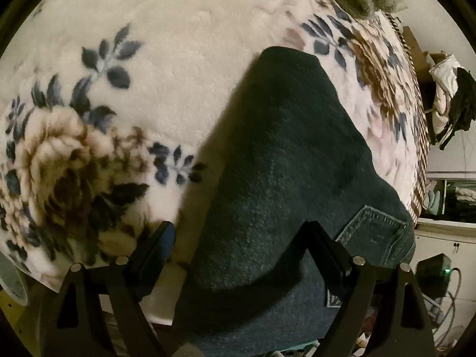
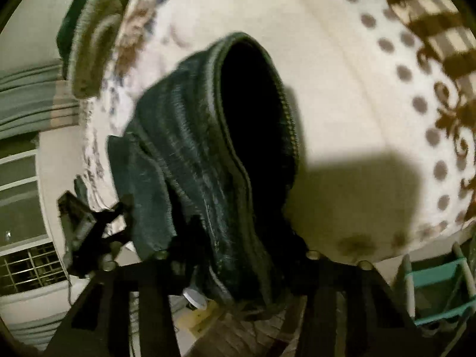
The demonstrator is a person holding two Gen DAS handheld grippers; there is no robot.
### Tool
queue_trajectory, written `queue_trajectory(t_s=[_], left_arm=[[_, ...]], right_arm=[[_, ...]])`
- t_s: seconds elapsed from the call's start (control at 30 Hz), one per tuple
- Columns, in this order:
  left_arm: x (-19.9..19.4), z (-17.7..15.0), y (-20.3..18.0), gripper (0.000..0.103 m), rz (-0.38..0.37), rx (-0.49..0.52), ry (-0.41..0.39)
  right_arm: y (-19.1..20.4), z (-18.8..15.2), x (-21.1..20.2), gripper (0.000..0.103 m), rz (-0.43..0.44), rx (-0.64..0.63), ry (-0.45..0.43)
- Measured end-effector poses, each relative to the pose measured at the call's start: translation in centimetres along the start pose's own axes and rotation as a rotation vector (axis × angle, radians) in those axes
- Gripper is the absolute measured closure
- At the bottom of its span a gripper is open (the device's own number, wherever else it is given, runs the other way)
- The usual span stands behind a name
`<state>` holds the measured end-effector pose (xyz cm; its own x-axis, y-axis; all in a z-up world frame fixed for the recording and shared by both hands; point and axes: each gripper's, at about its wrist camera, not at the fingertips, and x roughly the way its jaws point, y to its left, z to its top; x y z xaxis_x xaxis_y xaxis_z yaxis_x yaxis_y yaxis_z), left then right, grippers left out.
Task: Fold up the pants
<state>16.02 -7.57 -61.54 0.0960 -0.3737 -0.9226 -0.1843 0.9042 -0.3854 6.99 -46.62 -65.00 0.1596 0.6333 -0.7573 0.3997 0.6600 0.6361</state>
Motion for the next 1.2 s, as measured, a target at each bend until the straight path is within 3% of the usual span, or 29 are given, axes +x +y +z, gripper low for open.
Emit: queue_trajectory(t_s=[0.17,0.27,0.33,0.47,0.57,0.67,0.73,0.77,0.8,0.87,0.93,1.0,1.1,1.2], left_arm=[[-0.2,-0.3,0.5,0.015,0.013,0.017,-0.004],[-0.1,-0.3,0.2,0.015,0.016,0.021,0.004],[-0.1,-0.5,-0.3,0.015,0.025,0.040,0.009],[-0.9,-1.2,-1.5,0.015,0.054,0.096,0.003],[-1.0,-1.8,-1.8,0.015,0.067,0.122,0.002],[-0.7,-2.0,-1.5,0.015,0.070,0.118,0.019],[-0.6,-2.1,-1.5,0.015,0.077,0.123,0.024],[-0.6,-2.1,-1.5,0.015,0.081,0.130,0.026],[-0.6,-2.0,-1.6,0.015,0.089,0.134,0.028],[-0.7,-2.1,-1.5,0.015,0.092,0.136,0.030],[-0.8,-2.1,-1.6,0.015,0.103,0.139,0.034],[-0.8,-2.1,-2.1,0.015,0.124,0.160,0.029],[-0.8,-1.9,-2.8,0.015,0.150,0.172,0.038],[-2.1,-0.8,-3.5,0.015,0.151,0.172,0.028]], right_arm=[[3.3,0.8,-1.9,0.062,0.010,-0.079,-0.089],[3.0,0.6,-1.4,0.059,-0.078,-0.123,-0.068],[0.7,0.3,-1.1,0.043,-0.152,-0.062,-0.027],[-0.9,-2.4,-3.4,0.042,-0.072,0.058,-0.136],[-1.5,-4.1,-4.6,0.075,-0.018,0.126,-0.232],[0.5,-5.0,-6.2,0.081,0.036,0.095,-0.301],[0.9,-4.6,-6.0,0.081,-0.013,0.083,-0.269],[0.2,-4.3,-5.0,0.079,-0.059,0.105,-0.227],[-1.0,-4.2,-4.2,0.071,-0.049,0.161,-0.203],[-3.5,-4.7,-3.4,0.057,0.053,0.310,-0.187],[-4.2,-5.7,-4.2,0.057,0.107,0.361,-0.227],[-4.1,-6.8,-4.6,0.054,0.107,0.377,-0.275],[-3.7,-7.5,-4.7,0.054,0.036,0.403,-0.258],[-1.2,-6.0,-6.2,0.054,-0.036,0.271,-0.257]])
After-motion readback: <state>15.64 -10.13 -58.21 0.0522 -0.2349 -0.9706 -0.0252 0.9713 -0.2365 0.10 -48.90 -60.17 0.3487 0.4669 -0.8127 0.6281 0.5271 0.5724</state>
